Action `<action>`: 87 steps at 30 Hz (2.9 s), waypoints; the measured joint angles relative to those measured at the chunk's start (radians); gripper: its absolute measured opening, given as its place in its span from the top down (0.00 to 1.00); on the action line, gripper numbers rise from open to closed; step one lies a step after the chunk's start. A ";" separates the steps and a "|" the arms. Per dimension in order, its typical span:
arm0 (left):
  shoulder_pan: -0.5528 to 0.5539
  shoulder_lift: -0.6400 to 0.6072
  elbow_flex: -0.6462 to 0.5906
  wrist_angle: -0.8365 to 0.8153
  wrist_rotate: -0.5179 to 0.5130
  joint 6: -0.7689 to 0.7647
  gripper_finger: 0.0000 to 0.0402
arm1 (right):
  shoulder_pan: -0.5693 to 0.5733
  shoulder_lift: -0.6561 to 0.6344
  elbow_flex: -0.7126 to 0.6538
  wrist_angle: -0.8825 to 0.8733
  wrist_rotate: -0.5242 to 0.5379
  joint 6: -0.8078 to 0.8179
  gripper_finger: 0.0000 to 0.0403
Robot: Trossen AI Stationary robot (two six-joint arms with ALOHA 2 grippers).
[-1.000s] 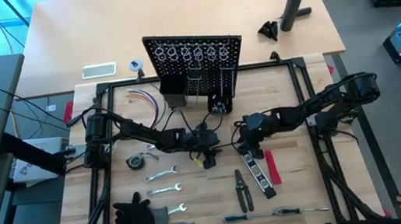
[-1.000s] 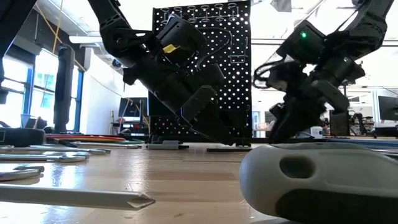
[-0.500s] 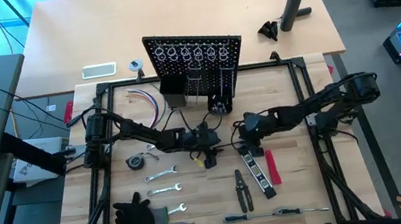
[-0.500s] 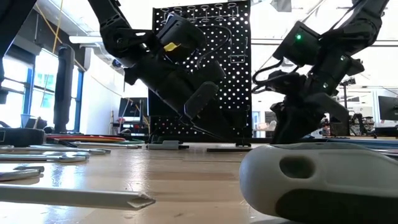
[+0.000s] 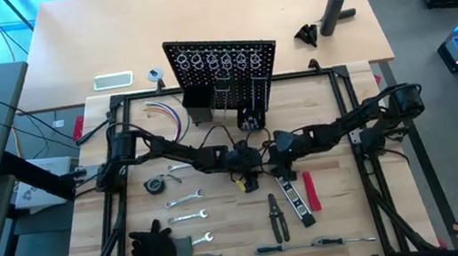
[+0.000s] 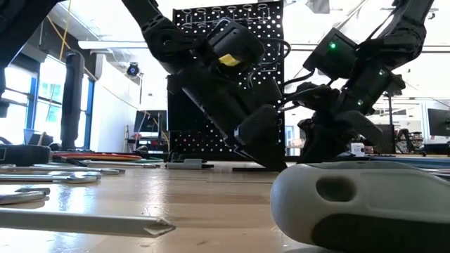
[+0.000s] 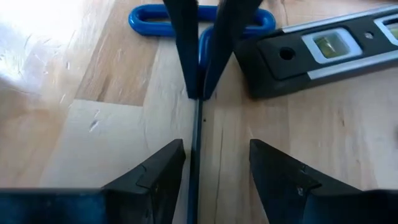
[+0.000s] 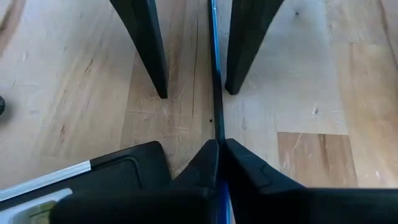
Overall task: Hang tools onto peg board
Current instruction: Hang the blue pick tool on the black pegboard
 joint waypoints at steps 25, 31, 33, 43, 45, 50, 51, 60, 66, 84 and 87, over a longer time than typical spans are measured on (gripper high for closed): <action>0.023 0.005 0.029 -0.056 0.000 0.055 0.78 | 0.082 -0.053 0.104 -0.092 0.061 -0.071 0.99; 0.022 0.005 0.028 -0.074 -0.010 0.106 0.98 | 0.082 -0.055 0.123 -0.123 0.062 -0.081 1.00; 0.021 0.005 0.028 -0.075 -0.013 0.114 0.98 | 0.082 -0.055 0.130 -0.140 0.064 -0.079 1.00; 0.021 0.005 0.028 -0.076 -0.003 0.118 0.99 | 0.054 -0.055 0.135 -0.242 0.097 -0.033 0.98; 0.021 0.005 0.028 -0.077 -0.002 0.118 1.00 | 0.051 -0.055 0.135 -0.231 0.097 -0.035 0.94; 0.018 0.005 0.027 -0.076 0.000 0.117 0.99 | 0.030 -0.045 0.135 -0.217 0.092 -0.030 0.80; 0.017 0.005 0.027 -0.075 0.000 0.117 0.98 | 0.026 -0.045 0.134 -0.219 0.083 -0.023 0.77; 0.016 0.005 0.026 -0.074 0.024 0.105 0.92 | 0.008 0.041 0.137 -0.175 0.030 -0.008 0.79; 0.016 0.005 0.026 -0.074 0.046 0.105 0.87 | 0.009 0.064 0.139 -0.161 0.035 -0.015 0.97; 0.022 0.004 0.028 -0.091 0.038 0.095 0.74 | 0.049 -0.014 0.130 -0.185 0.117 -0.036 1.00; 0.022 0.004 0.028 -0.090 0.039 0.095 0.74 | 0.051 -0.017 0.130 -0.172 0.123 -0.040 1.00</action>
